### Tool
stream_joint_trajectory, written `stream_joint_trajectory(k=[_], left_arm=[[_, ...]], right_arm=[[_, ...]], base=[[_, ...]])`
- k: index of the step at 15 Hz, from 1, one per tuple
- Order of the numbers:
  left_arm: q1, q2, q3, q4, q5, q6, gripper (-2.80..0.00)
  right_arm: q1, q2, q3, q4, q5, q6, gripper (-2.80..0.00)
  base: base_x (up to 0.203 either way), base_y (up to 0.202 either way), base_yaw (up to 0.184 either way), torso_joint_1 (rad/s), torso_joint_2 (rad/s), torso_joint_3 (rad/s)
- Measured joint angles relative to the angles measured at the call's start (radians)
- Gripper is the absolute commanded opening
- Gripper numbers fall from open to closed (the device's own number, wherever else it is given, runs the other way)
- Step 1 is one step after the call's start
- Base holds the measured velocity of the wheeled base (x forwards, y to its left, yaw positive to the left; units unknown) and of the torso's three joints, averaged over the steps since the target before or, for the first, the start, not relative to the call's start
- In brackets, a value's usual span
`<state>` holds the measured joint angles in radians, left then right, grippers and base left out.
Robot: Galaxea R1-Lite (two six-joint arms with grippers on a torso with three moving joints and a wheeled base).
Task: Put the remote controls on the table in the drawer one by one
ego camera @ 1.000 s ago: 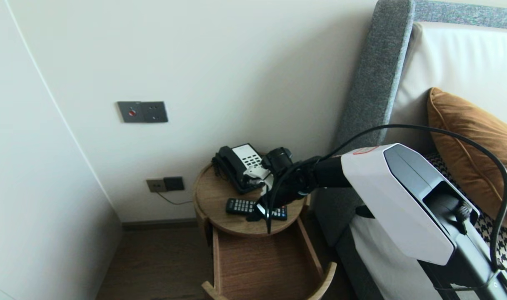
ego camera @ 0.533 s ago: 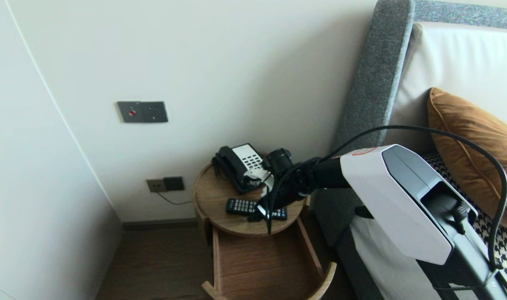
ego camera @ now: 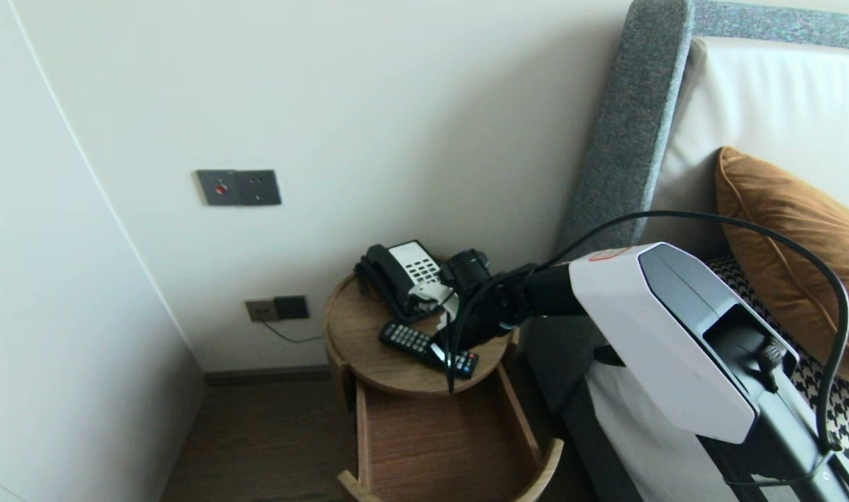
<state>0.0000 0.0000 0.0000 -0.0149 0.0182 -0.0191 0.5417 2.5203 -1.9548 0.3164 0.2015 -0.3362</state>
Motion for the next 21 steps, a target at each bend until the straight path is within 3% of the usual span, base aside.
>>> stream_joint_trajectory(k=[21], left_arm=[[0.000,0.000,0.000,0.000,0.000,0.000,-2.80]], right_arm=[[0.038,-0.238,0.287,0.027,-0.011,0.047,-2.80]], base=[[0.000,0.000,0.000,0.000,0.00,0.000]])
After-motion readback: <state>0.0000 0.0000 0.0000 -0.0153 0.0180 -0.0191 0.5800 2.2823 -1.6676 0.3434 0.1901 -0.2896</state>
